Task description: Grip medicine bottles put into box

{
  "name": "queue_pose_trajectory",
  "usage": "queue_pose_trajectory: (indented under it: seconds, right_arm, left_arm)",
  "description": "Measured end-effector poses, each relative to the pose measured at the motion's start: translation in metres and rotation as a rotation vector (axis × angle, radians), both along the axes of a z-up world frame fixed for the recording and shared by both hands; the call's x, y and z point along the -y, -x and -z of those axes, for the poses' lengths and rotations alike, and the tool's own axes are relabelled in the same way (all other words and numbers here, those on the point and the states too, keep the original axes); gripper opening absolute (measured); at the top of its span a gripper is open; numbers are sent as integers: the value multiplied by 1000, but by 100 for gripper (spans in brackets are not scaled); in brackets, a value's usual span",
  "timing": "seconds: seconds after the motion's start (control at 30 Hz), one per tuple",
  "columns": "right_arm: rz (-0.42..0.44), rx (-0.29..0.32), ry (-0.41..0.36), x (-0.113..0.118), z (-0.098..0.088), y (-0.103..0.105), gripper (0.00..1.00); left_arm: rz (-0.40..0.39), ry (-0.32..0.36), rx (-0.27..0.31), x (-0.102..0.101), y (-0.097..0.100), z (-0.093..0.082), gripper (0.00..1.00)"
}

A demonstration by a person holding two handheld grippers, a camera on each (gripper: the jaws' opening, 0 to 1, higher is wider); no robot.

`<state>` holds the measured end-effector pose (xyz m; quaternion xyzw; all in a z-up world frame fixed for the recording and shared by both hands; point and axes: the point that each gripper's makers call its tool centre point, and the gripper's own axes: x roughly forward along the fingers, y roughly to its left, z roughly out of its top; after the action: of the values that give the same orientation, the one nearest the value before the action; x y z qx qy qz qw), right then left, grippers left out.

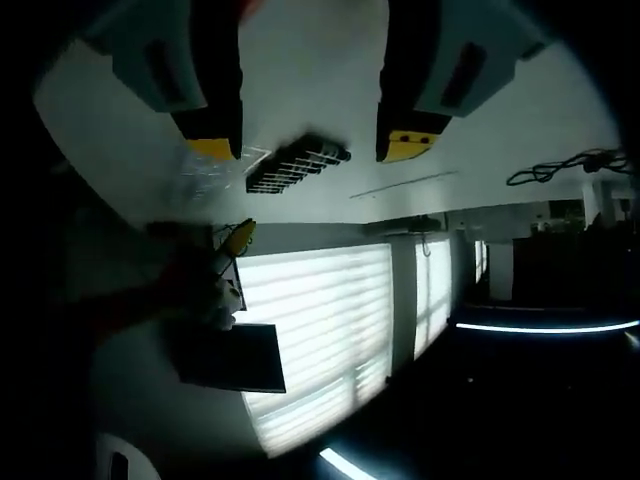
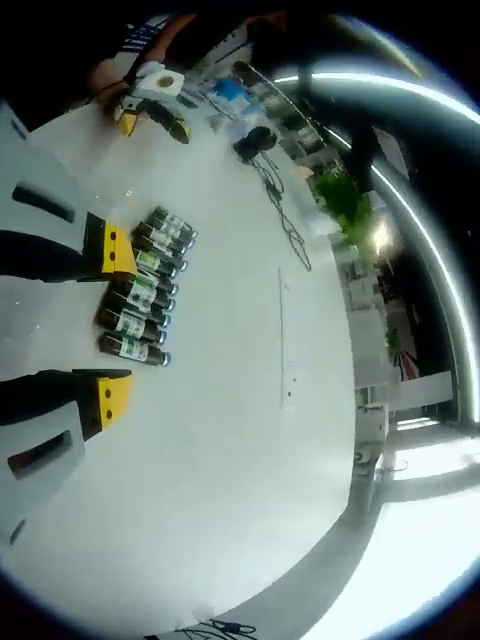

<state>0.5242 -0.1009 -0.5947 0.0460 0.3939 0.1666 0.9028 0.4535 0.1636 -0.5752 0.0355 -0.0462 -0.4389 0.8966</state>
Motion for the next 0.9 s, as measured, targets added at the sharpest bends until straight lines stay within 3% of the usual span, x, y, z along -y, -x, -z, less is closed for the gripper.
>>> queue_pose_trajectory:
  seconds: [0.23, 0.33, 0.57, 0.67, 0.9]
  right_arm:
    - [38, -109, 29, 6, 15, -6, 29]
    - [16, -116, 71, 3, 18, -9, 28]
    - [0, -222, 126, 5, 35, -13, 26]
    - [-16, -223, 163, 5, 34, -19, 26]
    - [-26, -293, 185, 9, 46, -21, 26]
  left_arm:
    - [2, 8, 4, -1, 1, -2, 47]
    - [3, 3, 9, 0, 1, -2, 46]
    - [6, -16, 26, 1, 2, -1, 46]
    - [8, -19, 32, 2, 3, -1, 45]
    - [12, -31, 50, 2, 4, -1, 45]
